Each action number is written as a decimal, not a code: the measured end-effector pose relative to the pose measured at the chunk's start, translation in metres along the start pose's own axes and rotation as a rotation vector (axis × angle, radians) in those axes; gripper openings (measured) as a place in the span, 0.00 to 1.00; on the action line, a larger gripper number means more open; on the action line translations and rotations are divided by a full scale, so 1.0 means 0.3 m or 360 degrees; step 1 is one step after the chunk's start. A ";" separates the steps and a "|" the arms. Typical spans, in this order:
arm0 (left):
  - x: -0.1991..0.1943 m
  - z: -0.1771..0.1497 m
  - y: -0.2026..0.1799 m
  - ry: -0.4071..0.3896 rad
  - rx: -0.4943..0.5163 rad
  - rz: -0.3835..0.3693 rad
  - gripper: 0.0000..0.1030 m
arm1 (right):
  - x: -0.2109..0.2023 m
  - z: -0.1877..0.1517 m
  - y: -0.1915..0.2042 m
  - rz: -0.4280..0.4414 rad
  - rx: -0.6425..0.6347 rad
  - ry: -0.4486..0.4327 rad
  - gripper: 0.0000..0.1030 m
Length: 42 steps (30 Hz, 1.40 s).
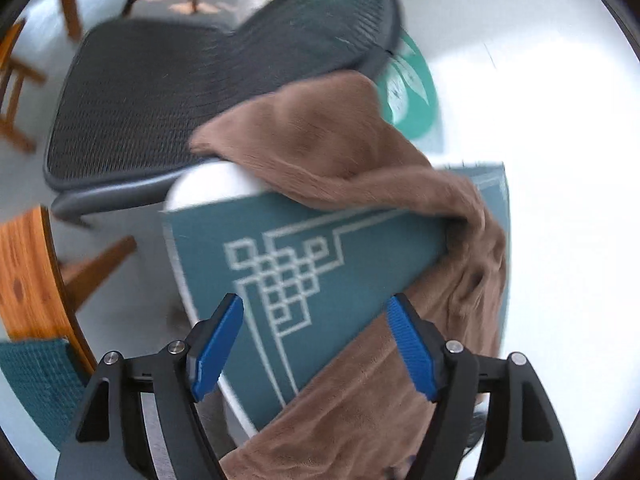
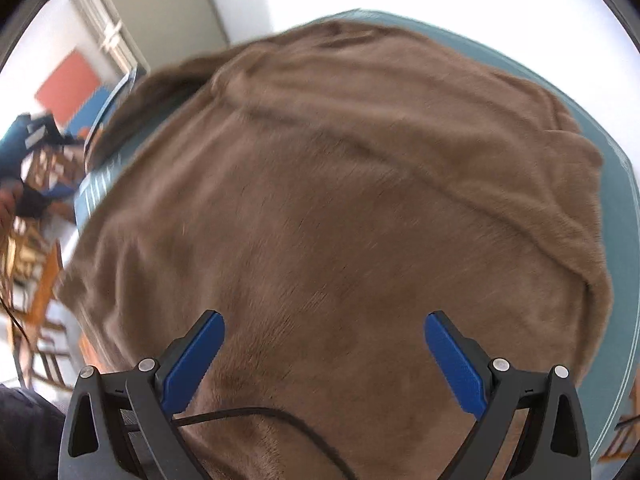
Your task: Fold clothes
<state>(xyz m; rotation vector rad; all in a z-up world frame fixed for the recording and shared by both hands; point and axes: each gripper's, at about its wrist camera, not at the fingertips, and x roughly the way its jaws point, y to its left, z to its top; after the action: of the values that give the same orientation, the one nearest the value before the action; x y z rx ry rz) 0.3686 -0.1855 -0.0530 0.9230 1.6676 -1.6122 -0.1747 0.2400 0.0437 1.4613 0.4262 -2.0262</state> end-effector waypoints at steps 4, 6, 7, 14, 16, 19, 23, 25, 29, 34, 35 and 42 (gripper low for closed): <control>0.038 0.056 0.034 -0.0009 -0.0168 -0.0155 0.78 | 0.038 -0.014 0.007 -0.0036 0.0057 0.0046 0.99; 0.061 0.108 0.042 0.0022 -0.0228 -0.0220 0.78 | 0.044 -0.008 0.003 -0.0064 0.0093 0.0060 0.99; 0.056 0.137 0.056 0.0036 -0.0257 -0.0231 0.78 | 0.048 -0.003 0.001 -0.0079 0.0116 0.0070 0.99; 0.078 0.285 0.096 0.0137 -0.0332 -0.0279 0.78 | 0.086 0.033 0.018 -0.0219 0.0217 0.0152 0.99; 0.081 0.322 0.117 0.0168 -0.0353 -0.0283 0.78 | 0.092 0.044 0.023 -0.0239 0.0241 0.0170 0.99; 0.092 0.355 0.131 0.0217 -0.0348 -0.0302 0.80 | 0.098 0.058 0.017 -0.0254 0.0298 0.0196 0.99; 0.088 0.403 0.146 0.0238 -0.0304 -0.0272 0.80 | 0.103 0.073 0.011 -0.0280 0.0355 0.0219 0.99; 0.077 0.428 0.165 0.0229 -0.0290 -0.0259 0.80 | 0.103 0.077 0.008 -0.0290 0.0384 0.0220 0.99; 0.115 0.476 0.215 0.0256 -0.0293 -0.0219 0.80 | 0.102 0.083 0.002 -0.0313 0.0435 0.0219 0.99; 0.203 0.494 0.267 0.0372 -0.0361 -0.0202 0.80 | 0.098 0.086 -0.003 -0.0333 0.0456 0.0222 0.99; 0.219 0.497 0.272 0.0388 -0.0370 -0.0204 0.80 | 0.095 0.084 -0.004 -0.0337 0.0460 0.0223 0.99; 0.276 0.521 0.283 0.0419 -0.0390 -0.0244 0.80 | 0.083 0.078 -0.022 -0.0362 0.0479 0.0234 0.99</control>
<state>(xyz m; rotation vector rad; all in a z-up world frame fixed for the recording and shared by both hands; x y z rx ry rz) 0.3891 -0.3367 -0.1765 0.9304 2.1093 -1.3851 -0.2016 0.2246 0.0278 1.8234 0.3728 -2.2442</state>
